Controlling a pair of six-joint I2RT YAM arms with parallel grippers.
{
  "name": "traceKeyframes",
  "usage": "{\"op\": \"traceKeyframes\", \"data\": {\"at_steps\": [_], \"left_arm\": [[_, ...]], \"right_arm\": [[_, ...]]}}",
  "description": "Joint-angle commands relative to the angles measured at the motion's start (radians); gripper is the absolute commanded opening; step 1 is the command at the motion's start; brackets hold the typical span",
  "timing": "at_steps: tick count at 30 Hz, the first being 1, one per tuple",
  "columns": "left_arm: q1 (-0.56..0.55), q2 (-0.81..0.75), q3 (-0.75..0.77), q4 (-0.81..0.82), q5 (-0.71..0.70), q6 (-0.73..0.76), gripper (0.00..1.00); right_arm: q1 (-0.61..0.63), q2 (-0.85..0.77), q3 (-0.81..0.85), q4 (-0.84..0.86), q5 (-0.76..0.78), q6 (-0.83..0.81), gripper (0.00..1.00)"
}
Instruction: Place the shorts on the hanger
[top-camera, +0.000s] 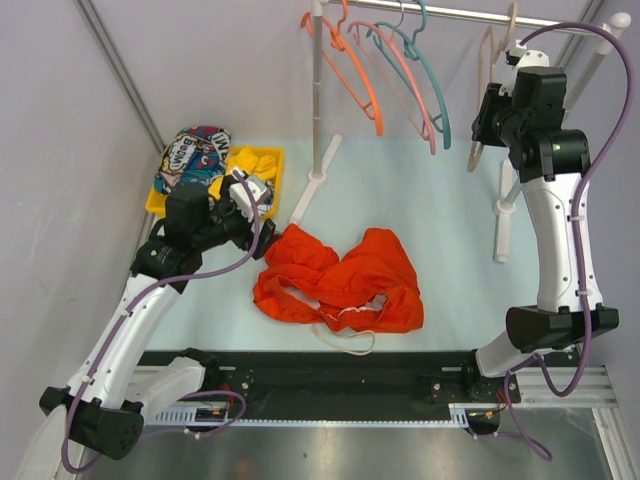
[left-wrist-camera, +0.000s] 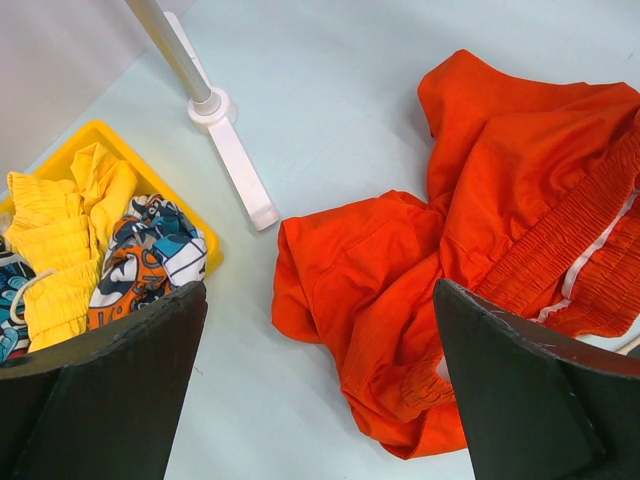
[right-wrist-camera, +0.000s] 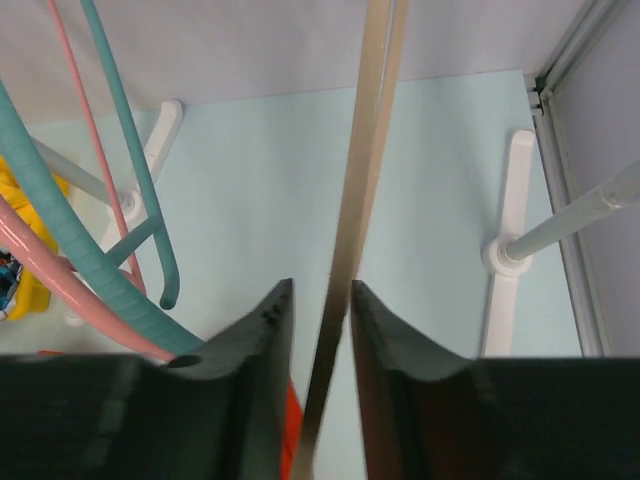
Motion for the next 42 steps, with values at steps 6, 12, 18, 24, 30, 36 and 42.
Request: {"op": "traceKeyframes", "data": {"at_steps": [6, 12, 18, 24, 30, 36, 42], "left_arm": [[0.006, -0.008, 0.014, 0.027, -0.007, -0.019, 1.0], [0.006, -0.002, 0.028, 0.019, -0.009, -0.016, 1.0], [0.006, 0.012, 0.04, 0.018, -0.001, -0.022, 1.0], [0.006, 0.016, 0.043, 0.001, 0.022, -0.016, 1.0], [0.006, 0.042, 0.042, -0.033, 0.06, -0.003, 1.0], [0.006, 0.068, 0.032, -0.039, 0.099, -0.032, 1.0], [0.006, 0.079, -0.012, -0.047, 0.163, -0.054, 1.0]], "right_arm": [[-0.037, -0.031, 0.023, 0.014, 0.025, 0.01, 0.02], [-0.063, -0.074, 0.047, 0.044, -0.015, 0.007, 0.0], [-0.066, -0.162, 0.001, 0.144, -0.03, -0.041, 0.0], [-0.066, -0.274, -0.094, 0.13, -0.024, -0.096, 0.0], [-0.063, -0.483, -0.356, 0.006, 0.014, -0.185, 0.0], [-0.062, -0.629, -0.477, -0.182, 0.022, -0.311, 0.0], [-0.051, -0.684, -0.608, -0.392, -0.039, -0.529, 0.0]]}}
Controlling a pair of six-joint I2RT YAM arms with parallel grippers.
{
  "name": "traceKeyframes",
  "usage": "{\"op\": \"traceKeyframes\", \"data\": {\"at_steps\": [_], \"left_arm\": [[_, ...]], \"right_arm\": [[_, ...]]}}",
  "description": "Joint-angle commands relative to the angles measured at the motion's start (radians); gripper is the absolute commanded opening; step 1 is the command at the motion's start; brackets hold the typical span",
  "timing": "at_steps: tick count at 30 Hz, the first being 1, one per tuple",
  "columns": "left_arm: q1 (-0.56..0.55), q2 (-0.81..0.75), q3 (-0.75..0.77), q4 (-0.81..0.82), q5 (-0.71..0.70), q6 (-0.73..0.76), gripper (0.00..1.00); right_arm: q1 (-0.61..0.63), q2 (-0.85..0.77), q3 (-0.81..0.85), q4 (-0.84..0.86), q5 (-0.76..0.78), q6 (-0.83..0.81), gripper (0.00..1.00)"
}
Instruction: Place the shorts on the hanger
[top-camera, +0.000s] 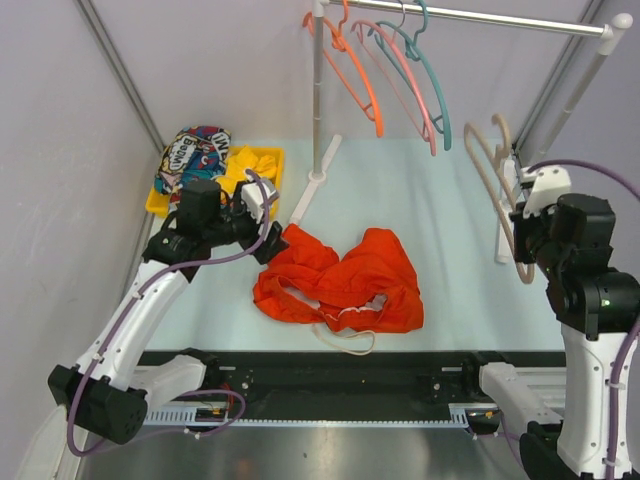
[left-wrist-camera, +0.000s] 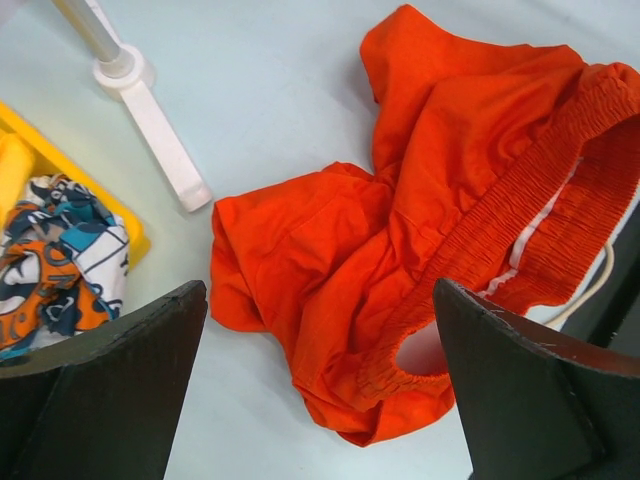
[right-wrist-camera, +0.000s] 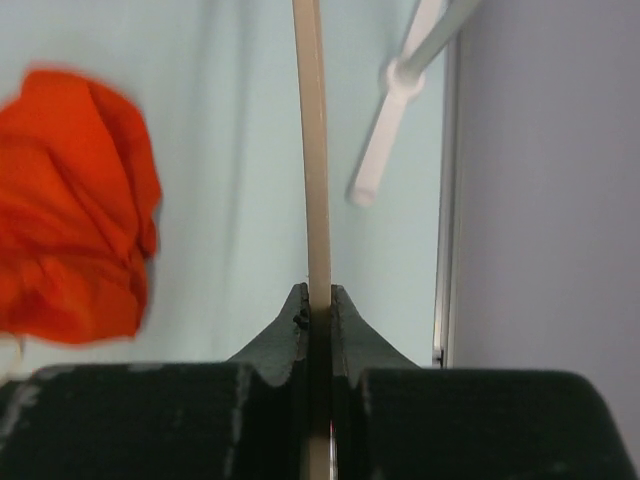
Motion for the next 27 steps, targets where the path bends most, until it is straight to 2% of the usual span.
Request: {"op": "traceKeyframes", "data": {"at_steps": [1, 5, 8, 10, 13, 16, 18, 23, 27], "left_arm": [[0.006, -0.015, -0.027, 0.026, 0.073, -0.042, 1.0], [0.006, -0.075, -0.111, 0.098, 0.009, -0.114, 1.0], [0.014, -0.084, -0.139, 0.095, -0.009, -0.128, 1.0], [0.029, -0.113, -0.163, 0.122, -0.005, -0.134, 1.0], [0.031, -0.126, -0.162, 0.057, 0.017, -0.027, 1.0], [0.031, -0.113, -0.142, -0.078, 0.084, 0.216, 1.0], [0.031, -0.127, -0.162, -0.129, 0.136, 0.301, 1.0], [0.031, -0.166, -0.229, -0.181, 0.211, 0.577, 0.99], [0.031, -0.167, -0.26, -0.161, 0.202, 0.669, 0.97]], "right_arm": [[0.008, -0.015, -0.064, -0.179, -0.078, -0.187, 0.0], [0.011, -0.076, -0.097, -0.245, -0.165, -0.31, 0.0], [0.016, -0.068, -0.124, -0.373, -0.225, -0.396, 0.0], [0.028, -0.104, -0.127, -0.372, -0.231, -0.446, 0.0], [0.054, -0.16, -0.128, -0.372, -0.296, -0.595, 0.0], [0.071, -0.191, -0.133, -0.371, -0.403, -0.715, 0.0], [0.074, -0.191, -0.134, -0.369, -0.502, -0.776, 0.0], [0.108, -0.188, -0.134, -0.368, -0.702, -0.88, 0.0], [0.148, -0.15, -0.134, -0.368, -0.789, -0.876, 0.0]]}}
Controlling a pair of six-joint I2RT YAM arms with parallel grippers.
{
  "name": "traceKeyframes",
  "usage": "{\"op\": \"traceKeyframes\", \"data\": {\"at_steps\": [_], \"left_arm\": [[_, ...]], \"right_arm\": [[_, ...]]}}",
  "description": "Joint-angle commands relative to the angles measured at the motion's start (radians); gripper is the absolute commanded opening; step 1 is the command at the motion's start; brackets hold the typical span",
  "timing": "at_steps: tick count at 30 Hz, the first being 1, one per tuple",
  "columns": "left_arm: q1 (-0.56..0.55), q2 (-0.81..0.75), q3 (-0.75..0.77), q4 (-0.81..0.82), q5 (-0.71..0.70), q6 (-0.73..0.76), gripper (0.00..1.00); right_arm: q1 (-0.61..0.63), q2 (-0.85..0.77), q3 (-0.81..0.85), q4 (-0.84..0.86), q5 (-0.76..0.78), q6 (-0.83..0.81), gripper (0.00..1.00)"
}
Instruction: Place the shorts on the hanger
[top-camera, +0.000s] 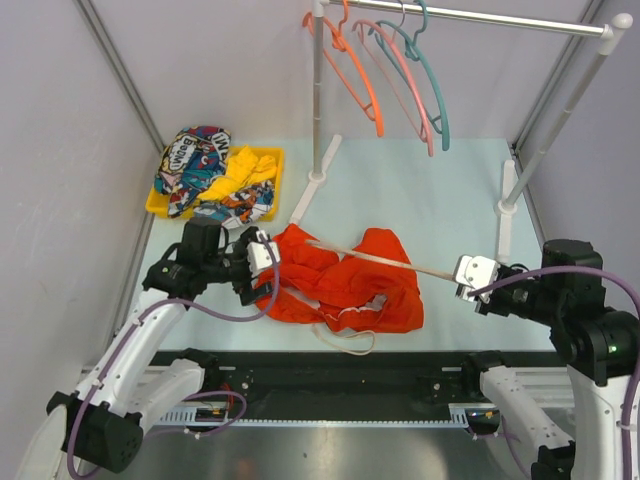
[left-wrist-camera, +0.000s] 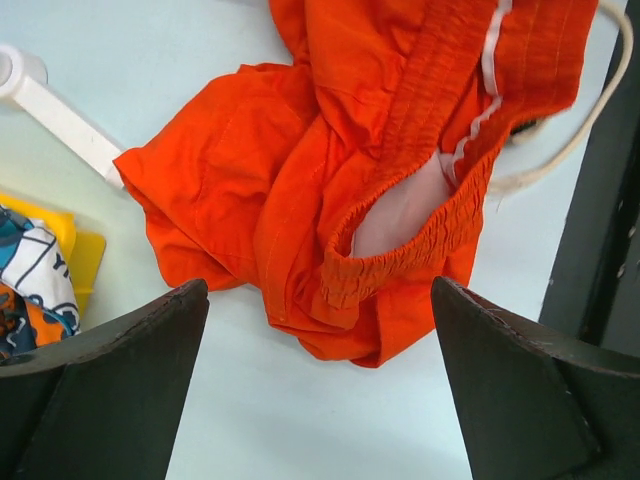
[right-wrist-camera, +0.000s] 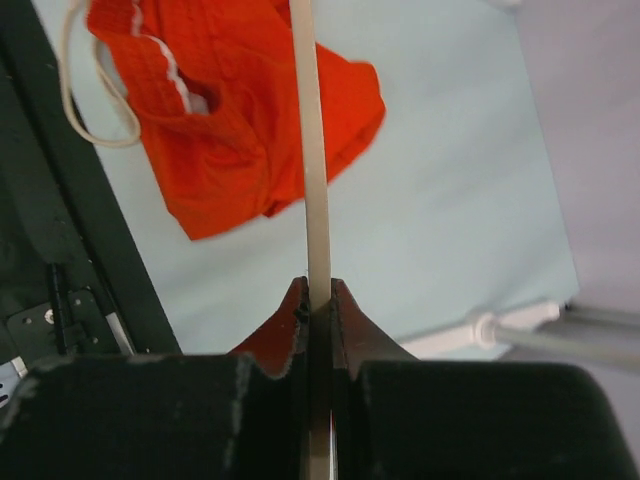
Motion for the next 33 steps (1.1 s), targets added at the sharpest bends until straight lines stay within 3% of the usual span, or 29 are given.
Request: {"op": "traceKeyframes", "data": {"at_steps": [1, 7, 13, 21, 33], "left_arm": [[0.006, -0.005, -0.027, -0.019, 0.05, 0.222, 0.96], [0.006, 0.021, -0.093, 0.024, 0.022, 0.325, 0.95], [0.006, -0.013, -0.135, 0.076, 0.03, 0.334, 0.98], [0.006, -0.008, -0.155, 0.088, 0.032, 0.365, 1.0], [0.008, 0.009, -0.155, 0.183, 0.062, 0.292, 1.0]], "right_arm": [[0.05, 0.044, 0.002, -0.135, -0.175, -0.055, 0.0], [0.226, 0.119, -0.012, -0.135, -0.177, 0.068, 0.0], [0.375, 0.139, -0.051, -0.135, -0.071, 0.174, 0.0], [0.384, 0.084, -0.067, -0.115, -0.052, 0.284, 0.0], [0.386, 0.026, -0.104, -0.073, 0.07, 0.49, 0.0]]}}
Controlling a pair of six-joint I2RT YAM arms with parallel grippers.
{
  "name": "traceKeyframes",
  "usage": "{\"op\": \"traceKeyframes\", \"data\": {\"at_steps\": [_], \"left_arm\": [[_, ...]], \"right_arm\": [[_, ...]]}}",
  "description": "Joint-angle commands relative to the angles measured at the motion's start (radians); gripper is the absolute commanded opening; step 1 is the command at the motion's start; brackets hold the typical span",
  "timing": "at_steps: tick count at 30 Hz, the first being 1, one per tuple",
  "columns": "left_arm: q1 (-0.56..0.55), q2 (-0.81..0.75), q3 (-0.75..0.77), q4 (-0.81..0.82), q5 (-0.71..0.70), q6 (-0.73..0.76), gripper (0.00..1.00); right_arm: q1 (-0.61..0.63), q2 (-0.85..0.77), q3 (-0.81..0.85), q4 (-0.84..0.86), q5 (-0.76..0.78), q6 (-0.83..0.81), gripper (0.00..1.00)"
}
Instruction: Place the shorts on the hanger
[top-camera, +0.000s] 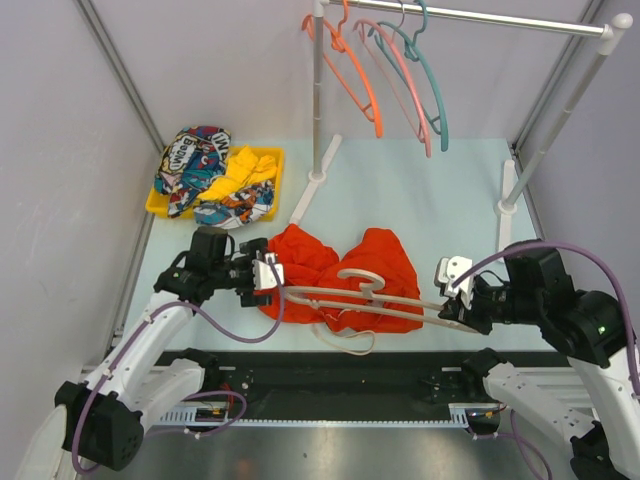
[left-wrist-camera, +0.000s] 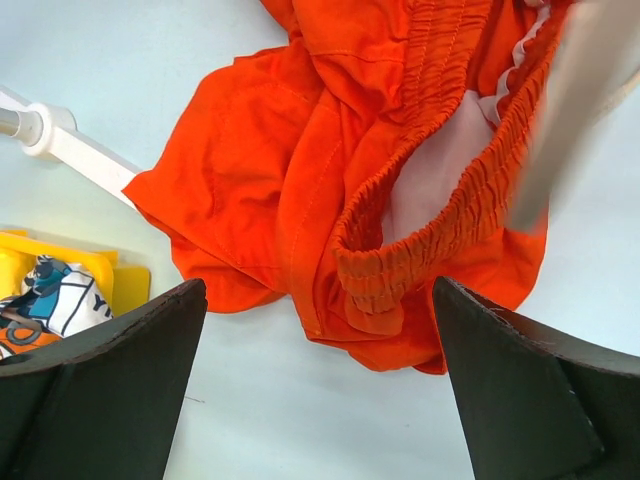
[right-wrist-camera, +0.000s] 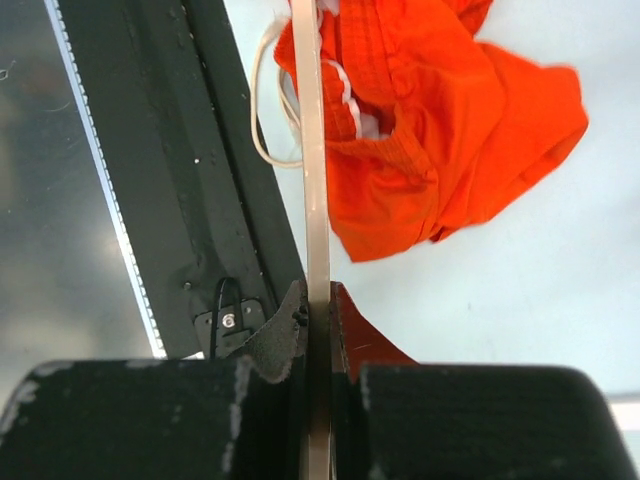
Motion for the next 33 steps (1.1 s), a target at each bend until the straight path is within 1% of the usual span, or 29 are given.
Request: {"op": "traceKeyframes", "data": {"at_steps": [1, 6, 12, 16, 20, 27, 28, 30, 31, 33], "left_arm": [[0.006, 0.001, -0.005, 0.066, 0.063, -0.022, 1.0], [0.006, -0.008, -0.02, 0.072, 0.08, -0.002, 1.0], [0.006, -0.011, -0.023, 0.063, 0.078, 0.015, 1.0], [0.004, -0.002, -0.02, 0.02, 0.081, 0.061, 1.0], [0.004, 0.023, 0.003, -0.041, 0.084, 0.106, 1.0], [0.003, 0.086, 0.058, -0.19, 0.092, 0.166, 0.91], [0.003, 0.087, 0.061, -0.198, 0.097, 0.166, 0.9], [0.004, 0.092, 0.064, -0.211, 0.1, 0.172, 0.86], [0.003, 0.092, 0.064, -0.218, 0.101, 0.179, 0.8], [0.003, 0.101, 0.072, -0.234, 0.1, 0.186, 0.72]], "right_arm": [[0.004, -0.001, -0.019, -0.078, 0.068, 0.101, 0.0], [0.005, 0.008, -0.042, -0.086, 0.091, 0.147, 0.0], [0.004, 0.02, -0.052, -0.113, 0.054, 0.106, 0.0], [0.005, 0.075, -0.061, -0.123, 0.02, 0.061, 0.0], [0.005, 0.14, -0.067, -0.083, 0.023, 0.056, 0.0], [0.019, 0.227, -0.067, 0.055, 0.02, 0.084, 0.0], [0.022, 0.233, -0.065, 0.068, 0.019, 0.087, 0.0], [0.036, 0.258, -0.067, 0.112, 0.017, 0.095, 0.0], [0.041, 0.262, -0.067, 0.126, 0.014, 0.096, 0.0], [0.051, 0.279, -0.067, 0.167, 0.008, 0.104, 0.0]]}}
